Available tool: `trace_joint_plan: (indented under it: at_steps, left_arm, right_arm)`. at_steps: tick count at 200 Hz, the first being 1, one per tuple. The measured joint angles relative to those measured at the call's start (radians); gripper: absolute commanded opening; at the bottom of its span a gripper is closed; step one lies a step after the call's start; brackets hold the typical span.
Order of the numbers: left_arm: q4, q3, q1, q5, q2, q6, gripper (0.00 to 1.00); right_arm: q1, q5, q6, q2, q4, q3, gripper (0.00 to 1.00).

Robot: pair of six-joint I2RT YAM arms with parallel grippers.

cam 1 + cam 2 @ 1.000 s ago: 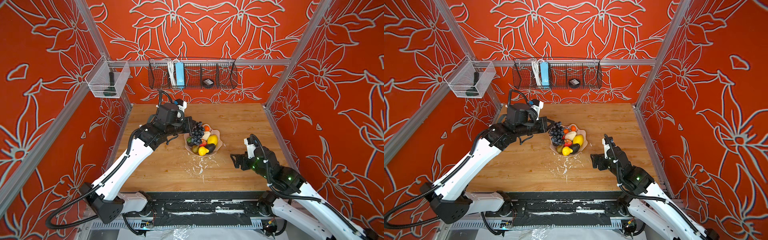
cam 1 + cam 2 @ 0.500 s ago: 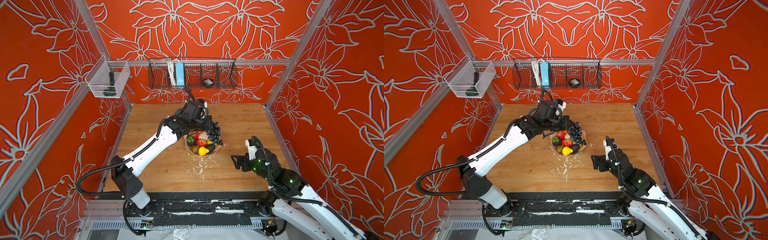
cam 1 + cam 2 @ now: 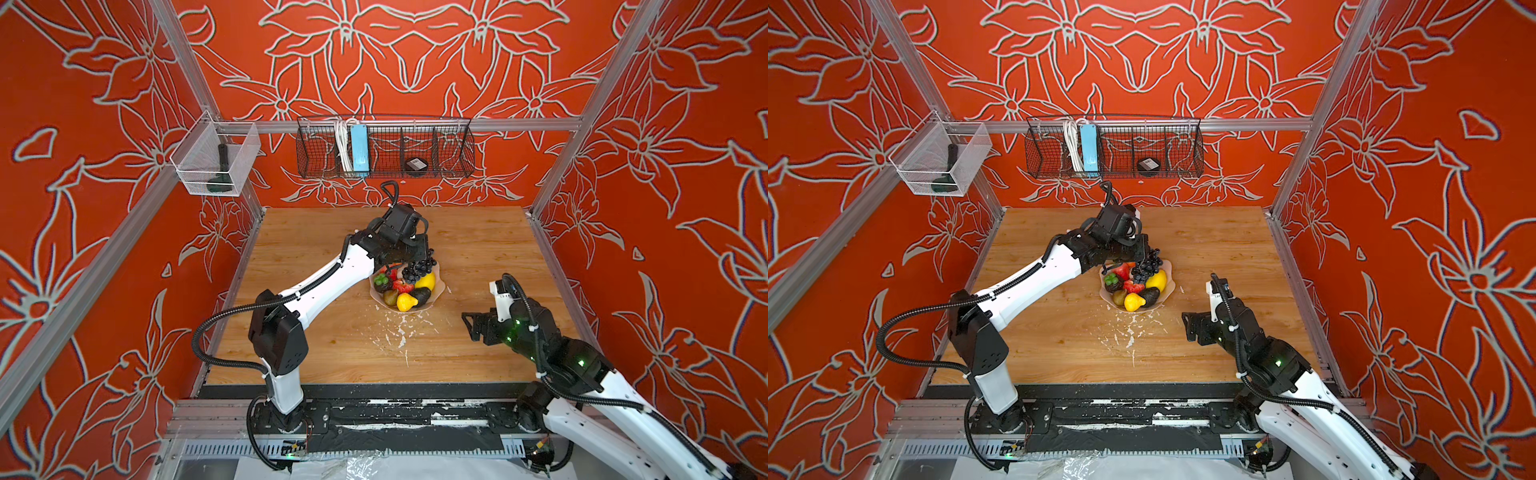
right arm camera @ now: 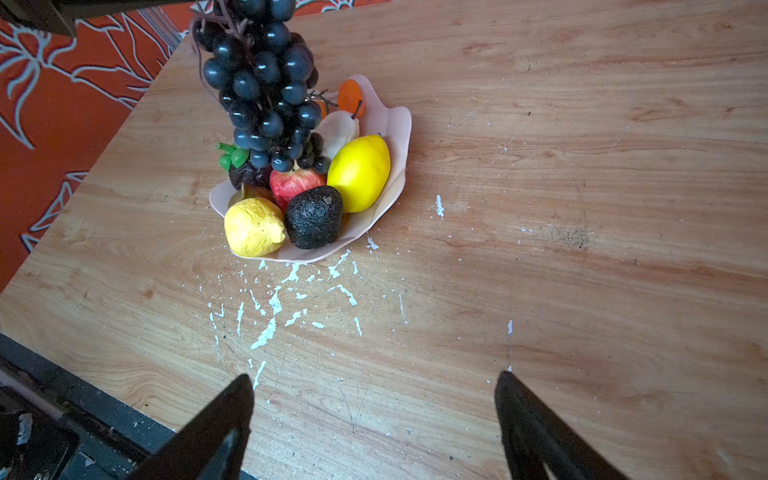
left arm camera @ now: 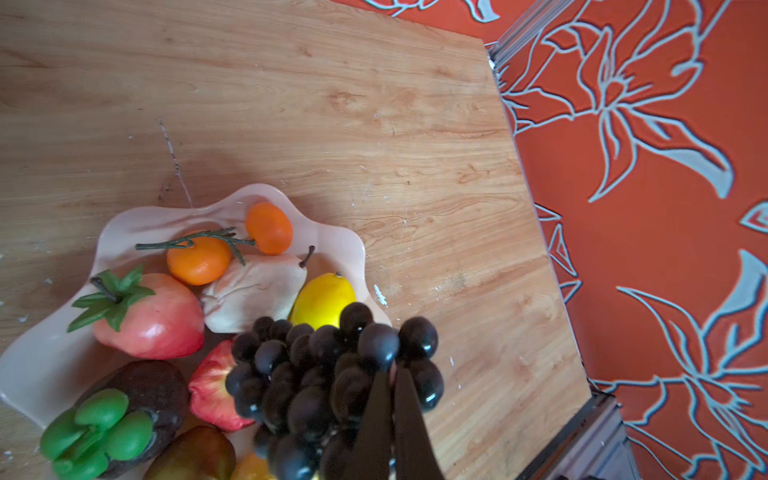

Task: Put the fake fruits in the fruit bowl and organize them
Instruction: 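Lower the grapes onto the fruit in the bowl and open left gripper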

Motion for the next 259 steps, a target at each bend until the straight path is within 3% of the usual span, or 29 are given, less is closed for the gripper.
trace_joint_plan:
  at_steps: [128,211,259]
  left_arm:
    - [-0.003,-0.082,0.108,-0.069,0.006,0.036,0.0]
    - [-0.075,0.06,0.108,-0.061,0.185,0.068,0.0]
    - [-0.106,0.079,0.108,-0.061,0.212,0.069,0.0]
  right_arm:
    - [0.0,-0.019,0.005,0.007,0.001,-0.006,0.91]
    - [0.0,-0.019,0.006,0.011,0.001,-0.011,0.91]
    - [0.0,-0.019,0.006,0.011,0.001,-0.011,0.91]
